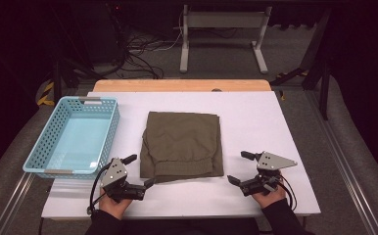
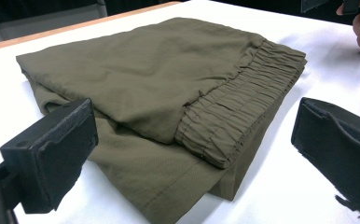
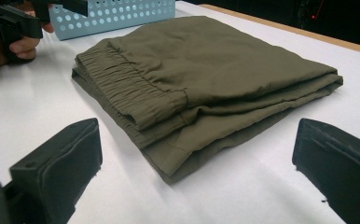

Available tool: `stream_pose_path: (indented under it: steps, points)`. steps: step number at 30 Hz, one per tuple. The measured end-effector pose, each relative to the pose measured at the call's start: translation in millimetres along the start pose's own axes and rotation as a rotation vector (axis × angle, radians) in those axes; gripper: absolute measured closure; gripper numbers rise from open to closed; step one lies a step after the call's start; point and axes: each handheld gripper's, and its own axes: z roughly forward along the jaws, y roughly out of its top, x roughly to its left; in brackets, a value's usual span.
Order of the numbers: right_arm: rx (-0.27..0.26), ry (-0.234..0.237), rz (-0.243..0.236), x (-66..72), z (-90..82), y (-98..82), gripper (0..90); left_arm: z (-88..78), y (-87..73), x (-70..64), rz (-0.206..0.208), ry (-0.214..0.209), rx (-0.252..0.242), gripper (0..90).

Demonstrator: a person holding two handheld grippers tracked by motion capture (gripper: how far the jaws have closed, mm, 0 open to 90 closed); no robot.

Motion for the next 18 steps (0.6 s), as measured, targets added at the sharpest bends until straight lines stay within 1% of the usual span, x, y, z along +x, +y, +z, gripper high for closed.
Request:
stream_pose_path:
  steps: [3,5,8,10,11,13,16,18]
  points:
    - [-0.001,0.001,0.000,-0.1,-0.1,-0.2,2.2,0.1,0.6,1.0,0.004,0.003,0.009,0.8]
    - [0.001,0.004,0.000,-0.3,0.1,-0.3,2.4,1.1,0.4,0.5,-0.005,0.002,0.014,0.8]
    - [0.007,0.006,0.004,-0.7,0.5,-0.5,2.4,0.9,0.8,2.3,0.003,0.006,0.014,0.9]
    - [0.007,0.004,0.004,-0.7,0.4,-0.5,2.4,0.2,0.7,2.2,-0.013,0.006,0.021,0.9]
    - [0.007,0.004,0.005,-0.8,0.3,-0.6,2.4,0.3,0.7,3.0,-0.016,0.010,0.016,0.8]
    - [0.008,0.004,0.005,-0.9,0.4,-0.7,2.4,0.5,0.6,3.5,-0.030,0.003,0.017,0.6]
    - [0.009,0.005,0.005,-1.0,0.9,-0.7,2.5,-0.6,1.9,4.7,-0.033,-0.001,0.014,0.6]
    - [0.013,0.006,0.005,-1.0,1.4,-0.9,2.5,-0.8,3.4,4.8,-0.043,-0.006,0.016,0.6]
